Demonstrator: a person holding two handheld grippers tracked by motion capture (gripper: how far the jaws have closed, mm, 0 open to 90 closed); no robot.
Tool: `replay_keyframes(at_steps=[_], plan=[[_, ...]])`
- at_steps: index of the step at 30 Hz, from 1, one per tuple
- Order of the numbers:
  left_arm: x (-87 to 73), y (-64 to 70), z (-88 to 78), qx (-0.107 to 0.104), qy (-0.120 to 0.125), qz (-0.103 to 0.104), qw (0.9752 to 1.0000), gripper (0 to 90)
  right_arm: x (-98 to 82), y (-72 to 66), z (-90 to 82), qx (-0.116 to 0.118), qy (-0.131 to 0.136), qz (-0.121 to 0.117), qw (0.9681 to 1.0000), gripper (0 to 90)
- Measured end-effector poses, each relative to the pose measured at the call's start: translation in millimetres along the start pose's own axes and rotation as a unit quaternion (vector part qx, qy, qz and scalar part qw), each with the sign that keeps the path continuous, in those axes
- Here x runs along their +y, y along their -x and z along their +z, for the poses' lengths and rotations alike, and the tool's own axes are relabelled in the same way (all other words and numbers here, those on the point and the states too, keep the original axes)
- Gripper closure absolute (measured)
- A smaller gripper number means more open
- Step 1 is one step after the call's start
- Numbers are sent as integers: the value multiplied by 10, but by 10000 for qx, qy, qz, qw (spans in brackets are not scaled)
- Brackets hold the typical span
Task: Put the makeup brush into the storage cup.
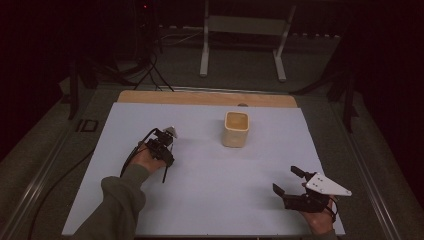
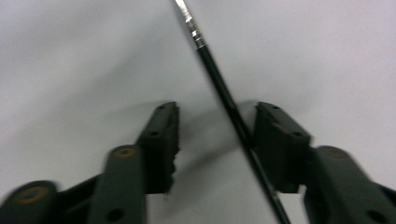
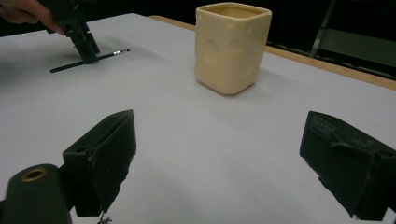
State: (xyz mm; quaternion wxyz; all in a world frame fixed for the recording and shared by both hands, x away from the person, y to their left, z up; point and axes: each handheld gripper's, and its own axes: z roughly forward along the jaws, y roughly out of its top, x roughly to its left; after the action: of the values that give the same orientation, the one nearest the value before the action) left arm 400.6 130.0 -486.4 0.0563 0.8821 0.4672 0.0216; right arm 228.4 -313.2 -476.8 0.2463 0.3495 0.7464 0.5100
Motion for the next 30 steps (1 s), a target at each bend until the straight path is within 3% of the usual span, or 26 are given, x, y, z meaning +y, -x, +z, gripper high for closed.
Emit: replay_keyframes(at_steps=[5,6,10,30], plan=[[5,-21,-10,-103,-191,169,9996,850,-1,2,-3,6,-6,5,10000,105],[6,-21,-10,-100,-204,212,9995,860,-2,3,-2,5,-14,0,10000,105],[6,-10,-16,-58,-203,336,9992,864,-1,-1,0,10,-23,-20,10000,105],[-22,-43,-142,-62,194,301,9993,864,-5,1,6,6,-42,-21,10000,105]])
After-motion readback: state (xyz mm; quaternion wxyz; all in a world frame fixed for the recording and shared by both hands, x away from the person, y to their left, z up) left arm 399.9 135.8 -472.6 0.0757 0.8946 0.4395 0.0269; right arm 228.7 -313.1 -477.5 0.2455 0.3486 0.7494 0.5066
